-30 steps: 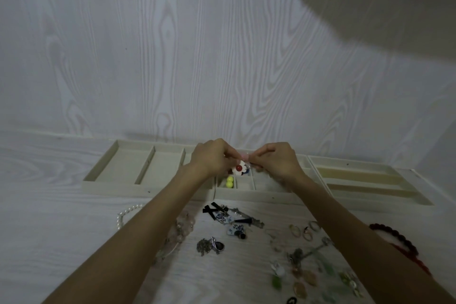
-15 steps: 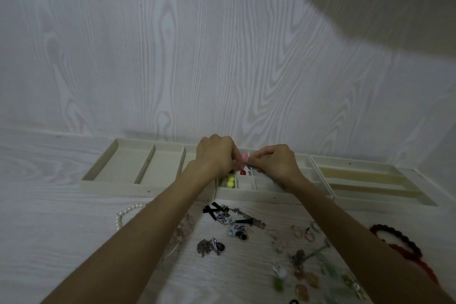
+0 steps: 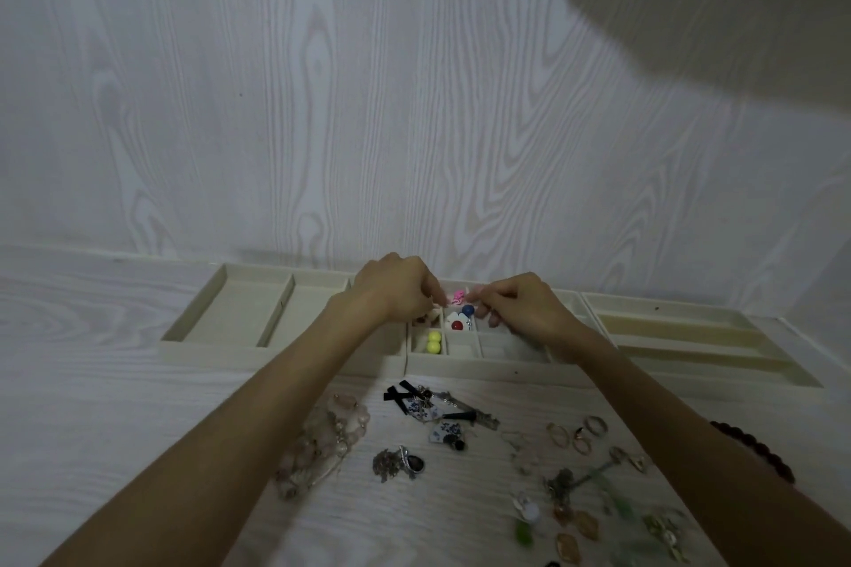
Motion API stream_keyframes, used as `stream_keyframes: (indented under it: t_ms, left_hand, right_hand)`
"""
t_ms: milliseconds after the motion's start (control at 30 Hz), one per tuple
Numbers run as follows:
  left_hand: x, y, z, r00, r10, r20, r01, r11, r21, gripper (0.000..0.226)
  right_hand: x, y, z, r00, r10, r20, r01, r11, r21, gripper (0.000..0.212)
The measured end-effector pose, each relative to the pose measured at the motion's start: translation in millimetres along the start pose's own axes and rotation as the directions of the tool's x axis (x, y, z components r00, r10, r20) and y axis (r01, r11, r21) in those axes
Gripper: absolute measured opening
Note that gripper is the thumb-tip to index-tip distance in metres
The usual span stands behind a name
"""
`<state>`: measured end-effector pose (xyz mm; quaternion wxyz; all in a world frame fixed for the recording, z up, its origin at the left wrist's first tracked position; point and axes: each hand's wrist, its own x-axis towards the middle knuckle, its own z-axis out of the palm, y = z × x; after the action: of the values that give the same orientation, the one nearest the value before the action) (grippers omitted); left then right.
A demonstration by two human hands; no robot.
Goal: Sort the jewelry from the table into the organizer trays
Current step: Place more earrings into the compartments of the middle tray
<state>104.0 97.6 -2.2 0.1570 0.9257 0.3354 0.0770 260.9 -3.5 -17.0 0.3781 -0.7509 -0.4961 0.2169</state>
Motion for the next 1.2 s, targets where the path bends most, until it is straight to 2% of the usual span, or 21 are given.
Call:
stream_keyframes:
  t_ms: [133, 300, 500, 567, 633, 700, 767, 800, 867, 933, 1100, 1133, 1200]
  left_hand:
    - [-6.4, 8.9, 3.6, 0.998, 0.066, 0.025, -0.068, 0.993, 0.093, 0.045]
    - [-6.7, 10.2, 9.3, 0.998, 0.048, 0.039, -0.052, 0.993, 0.102, 0.042]
    - [-7.3, 9.1, -2.5, 0.996, 0.079, -0.051, -0.076, 0.996, 0.057, 0.050]
    - [-6.0, 10.1, -6.9, 0.995, 0.098, 0.008, -0.098, 0.992, 0.080, 0.053]
    - [-4.4, 12.7, -7.5, 0.989, 0.108, 0.099, -0.119, 0.987, 0.105, 0.056]
    - [-2.5, 16.0, -4.8, 0.979, 0.114, 0.170, -0.136, 0.983, 0.124, 0.055]
    - [-1.0, 18.4, -0.3, 0.972, 0.118, 0.203, -0.150, 0.977, 0.150, 0.053]
    - [-0.7, 19.2, 1.4, 0.971, 0.118, 0.209, -0.154, 0.974, 0.166, 0.054]
    - [0.0, 19.7, 3.2, 0.971, 0.122, 0.207, -0.162, 0.969, 0.188, 0.053]
    - [0.7, 19.0, 2.4, 0.972, 0.126, 0.198, -0.165, 0.967, 0.194, 0.052]
    - [5.0, 18.0, -0.8, 0.968, 0.113, 0.224, -0.154, 0.973, 0.173, 0.055]
    - [5.8, 18.3, -0.7, 0.967, 0.113, 0.226, -0.154, 0.973, 0.170, 0.055]
    - [7.1, 18.6, -0.9, 0.968, 0.118, 0.223, -0.158, 0.973, 0.170, 0.053]
  right_hand:
    - [0.3, 4.6, -0.5, 0.998, -0.037, -0.056, 0.033, 0.997, -0.073, 0.019]
    - [0.6, 4.6, 5.7, 0.997, -0.038, -0.063, 0.034, 0.997, -0.063, 0.017]
    - [-3.1, 0.3, -0.2, 0.999, -0.021, -0.045, 0.020, 0.999, -0.026, 0.015]
    - [-7.5, -0.9, -9.0, 0.998, -0.024, -0.061, 0.023, 1.000, -0.018, 0.018]
    - [-14.4, -0.9, -15.8, 0.993, -0.096, -0.069, 0.083, 0.982, -0.170, 0.025]
    - [-23.3, 0.0, -17.2, 0.975, -0.224, -0.005, 0.197, 0.869, -0.454, 0.035]
    - [-31.7, 2.5, -12.2, 0.947, -0.301, 0.113, 0.293, 0.661, -0.691, 0.047]
    - [-35.1, 3.3, -8.4, 0.940, -0.307, 0.151, 0.309, 0.573, -0.759, 0.052]
    - [-40.5, 3.4, -1.5, 0.937, -0.300, 0.179, 0.309, 0.472, -0.826, 0.056]
    - [-41.9, 2.1, 3.0, 0.941, -0.285, 0.184, 0.300, 0.444, -0.844, 0.057]
    - [-31.6, -11.0, 0.7, 0.960, -0.218, 0.177, 0.264, 0.487, -0.832, 0.054]
    - [-29.7, -14.9, -0.2, 0.956, -0.227, 0.183, 0.273, 0.469, -0.840, 0.052]
    - [-27.5, -21.9, -0.8, 0.929, -0.291, 0.229, 0.329, 0.367, -0.870, 0.048]
